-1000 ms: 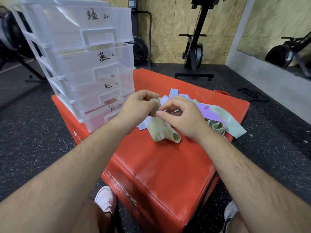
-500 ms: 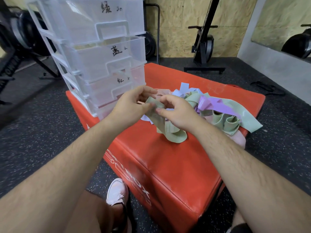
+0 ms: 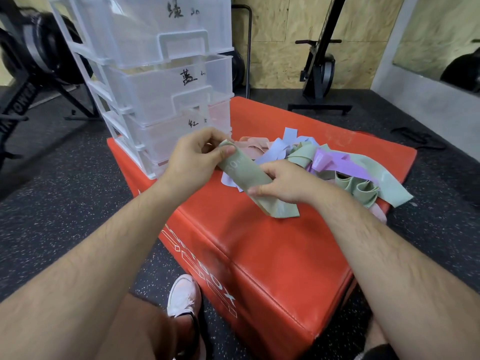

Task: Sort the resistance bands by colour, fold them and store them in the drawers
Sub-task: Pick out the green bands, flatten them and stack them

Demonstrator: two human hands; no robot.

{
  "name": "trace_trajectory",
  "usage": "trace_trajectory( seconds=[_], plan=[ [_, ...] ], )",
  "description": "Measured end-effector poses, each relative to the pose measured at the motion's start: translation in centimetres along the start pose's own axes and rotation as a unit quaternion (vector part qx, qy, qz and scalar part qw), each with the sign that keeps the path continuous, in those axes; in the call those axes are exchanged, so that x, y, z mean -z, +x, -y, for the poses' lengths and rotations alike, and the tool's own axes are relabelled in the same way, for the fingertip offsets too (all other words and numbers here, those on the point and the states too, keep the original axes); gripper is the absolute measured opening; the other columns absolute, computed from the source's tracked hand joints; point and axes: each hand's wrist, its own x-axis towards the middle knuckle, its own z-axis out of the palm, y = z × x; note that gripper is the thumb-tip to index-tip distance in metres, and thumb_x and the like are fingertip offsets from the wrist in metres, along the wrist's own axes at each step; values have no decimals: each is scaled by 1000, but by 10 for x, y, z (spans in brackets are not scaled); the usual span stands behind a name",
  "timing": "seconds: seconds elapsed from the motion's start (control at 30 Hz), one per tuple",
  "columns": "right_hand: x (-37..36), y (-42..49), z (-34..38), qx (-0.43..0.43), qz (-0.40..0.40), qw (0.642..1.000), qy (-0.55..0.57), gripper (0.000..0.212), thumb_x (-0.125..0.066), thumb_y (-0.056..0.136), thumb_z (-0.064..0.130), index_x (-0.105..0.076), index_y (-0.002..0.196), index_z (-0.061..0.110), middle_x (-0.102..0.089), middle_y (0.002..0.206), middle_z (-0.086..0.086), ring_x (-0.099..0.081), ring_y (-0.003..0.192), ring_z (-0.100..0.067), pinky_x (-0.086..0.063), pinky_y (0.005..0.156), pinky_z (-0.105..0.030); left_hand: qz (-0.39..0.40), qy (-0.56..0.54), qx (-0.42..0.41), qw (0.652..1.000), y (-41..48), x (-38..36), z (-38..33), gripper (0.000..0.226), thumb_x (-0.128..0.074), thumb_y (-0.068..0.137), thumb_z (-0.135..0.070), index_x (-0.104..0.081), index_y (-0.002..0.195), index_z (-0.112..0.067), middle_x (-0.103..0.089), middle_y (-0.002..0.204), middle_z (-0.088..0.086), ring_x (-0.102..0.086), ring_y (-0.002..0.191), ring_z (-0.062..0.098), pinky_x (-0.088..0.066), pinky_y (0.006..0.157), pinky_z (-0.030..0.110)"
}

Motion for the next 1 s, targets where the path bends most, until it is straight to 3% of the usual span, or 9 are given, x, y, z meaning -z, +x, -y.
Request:
trace_trajectory(
  seconds=[0.17, 0.27, 0.4, 0.53, 0.63, 0.73, 0.8, 0.9, 1.0],
  plan=[
    [19, -13, -16, -68, 20, 994, -87, 27, -81, 77, 41, -70, 89, 20, -70, 85, -3, -61, 75, -15, -47, 68, -32, -39, -38, 55, 997, 3, 17, 14, 7, -72, 88, -15, -68, 91, -10, -67, 89, 20, -68, 82, 32, -59, 81, 54],
    [32, -23, -28, -108, 39, 986, -120, 20, -81, 75, 47, -70, 84, 33, -67, 80, 4, -63, 76, -16, -47, 68, -33, -58, -28, 94, 993, 3, 22, 28, 14, -76, 77, -34, -70, 83, -22, -69, 97, 22, -65, 82, 44, -52, 81, 68],
    [48, -46, -51, -150, 33, 982, -113, 30, -82, 77, 42, -62, 74, 20, -47, 65, 12, -45, 62, -10, -33, 60, -27, -61, -41, 144, 987, 1, 21, 48, 13, -74, 87, -18, -64, 79, -17, -69, 84, 16, -63, 75, 23, -57, 79, 49],
    [60, -62, -76, -166, 15, 985, -47, 14, -82, 81, 28, -70, 85, 21, -59, 71, 11, -55, 68, -10, -46, 66, -29, -47, -23, 184, 982, -1, 22, 73, 20, -76, 86, -14, -60, 74, -16, -65, 81, 11, -59, 72, 23, -52, 61, 31],
    [59, -72, -89, -197, -23, 979, 43, 18, -76, 86, 10, -68, 101, 16, -63, 79, 0, -62, 76, -16, -57, 79, -39, -25, -2, 216, 976, -4, 20, 90, 17, -77, 84, -12, -61, 77, -12, -65, 79, 10, -63, 73, 23, -57, 58, 30],
    [48, -77, -97, -216, -81, 970, 75, 23, -73, 87, 1, -61, 104, 10, -56, 74, -3, -58, 64, -18, -57, 66, -33, -3, 15, 250, 968, -10, 16, 103, 18, -80, 80, -13, -63, 81, -9, -68, 83, 13, -66, 75, 25, -61, 67, 36],
    [40, -79, -105, -220, -108, 968, 51, 25, -73, 86, 0, -56, 100, 14, -58, 71, -4, -54, 53, -16, -49, 53, -27, 11, 54, 270, 961, -15, 11, 111, 23, -84, 77, -19, -64, 82, -10, -67, 78, 12, -64, 68, 25, -60, 66, 36],
    [31, -82, -117, -219, -122, 968, -10, 25, -75, 82, 9, -56, 92, 21, -60, 70, 1, -53, 54, -13, -43, 60, -28, 30, 101, 272, 957, -25, 0, 116, 28, -85, 77, -22, -66, 88, -4, -65, 73, 8, -58, 57, 18, -52, 52, 27],
    [23, -87, -121, -194, -128, 970, -66, 15, -73, 83, 12, -61, 87, 20, -59, 72, 6, -52, 61, -10, -41, 59, -17, 27, 142, 247, 958, -32, -6, 120, 32, -86, 75, -25, -65, 93, -8, -67, 80, 6, -60, 65, 19, -53, 63, 35]
  ],
)
